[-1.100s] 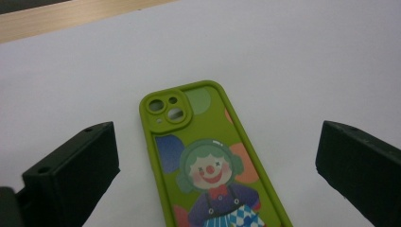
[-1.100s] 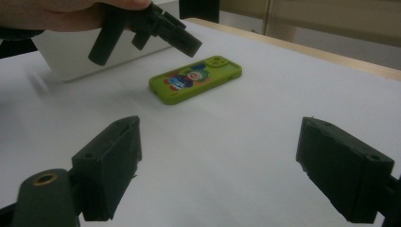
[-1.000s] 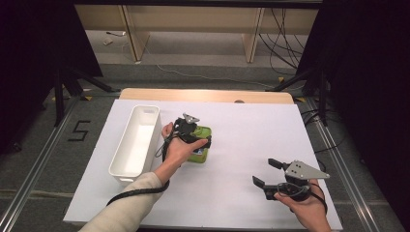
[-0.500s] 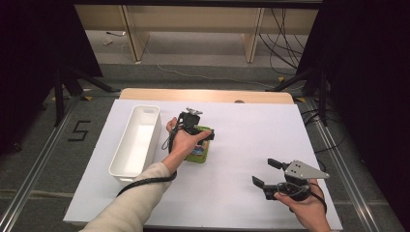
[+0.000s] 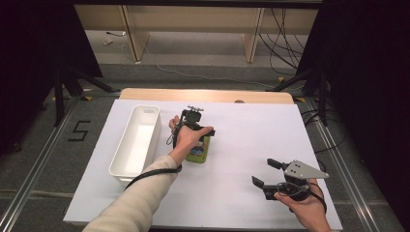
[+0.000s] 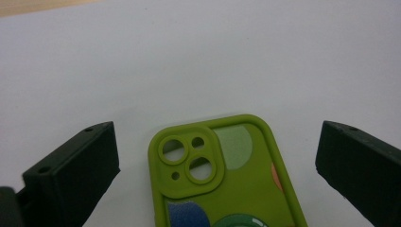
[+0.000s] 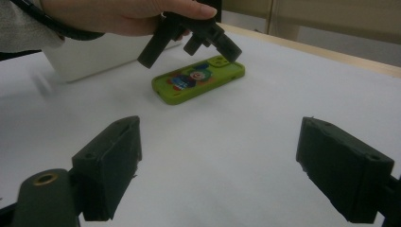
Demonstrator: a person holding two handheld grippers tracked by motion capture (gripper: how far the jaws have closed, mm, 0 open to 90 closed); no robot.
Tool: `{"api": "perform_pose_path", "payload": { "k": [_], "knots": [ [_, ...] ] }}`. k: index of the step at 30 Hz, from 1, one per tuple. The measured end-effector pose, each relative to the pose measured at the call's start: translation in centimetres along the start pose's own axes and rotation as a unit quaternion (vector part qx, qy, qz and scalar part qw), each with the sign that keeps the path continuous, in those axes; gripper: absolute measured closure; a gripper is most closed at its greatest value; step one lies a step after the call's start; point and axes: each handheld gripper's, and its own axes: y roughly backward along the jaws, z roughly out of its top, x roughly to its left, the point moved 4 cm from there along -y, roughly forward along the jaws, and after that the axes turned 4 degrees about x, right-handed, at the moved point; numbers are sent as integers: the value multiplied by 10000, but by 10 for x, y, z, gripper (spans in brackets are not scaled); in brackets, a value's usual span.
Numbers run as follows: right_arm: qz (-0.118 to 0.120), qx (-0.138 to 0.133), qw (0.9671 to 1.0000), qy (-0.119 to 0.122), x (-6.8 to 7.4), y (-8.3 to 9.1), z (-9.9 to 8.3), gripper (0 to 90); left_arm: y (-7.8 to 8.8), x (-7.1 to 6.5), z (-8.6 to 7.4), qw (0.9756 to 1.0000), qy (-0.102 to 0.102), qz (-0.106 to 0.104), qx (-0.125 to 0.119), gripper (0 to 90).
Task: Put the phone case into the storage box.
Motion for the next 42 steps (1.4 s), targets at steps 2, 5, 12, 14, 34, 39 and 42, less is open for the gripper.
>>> {"api": "perform_pose_path", "payload": {
  "k": [2, 5, 12, 14, 34, 39, 42],
  "knots": [
    [0, 9, 10000, 6, 0, 0, 0, 159, -3, -1, -1, 10000, 29, 9, 33, 0],
    [8, 10, 10000, 5, 0, 0, 0, 159, -6, -1, 0, 10000, 61, 17, 67, 0],
    [25, 14, 10000, 4, 0, 0, 0, 159, -13, -1, 1, 9999, 91, 72, 128, 4],
    [24, 17, 10000, 5, 0, 0, 0, 159, -15, 0, 0, 9998, 120, 93, 153, 4],
    [36, 16, 10000, 24, 0, 0, -1, 159, -21, 1, 4, 9990, 128, 243, 355, 20],
    [43, 21, 10000, 26, 1, -1, -1, 159, -23, 1, 4, 9988, 108, 273, 398, 20],
    [46, 18, 10000, 29, 1, -1, -1, 159, -24, 1, 4, 9986, 99, 303, 424, 20]
  ]
}}
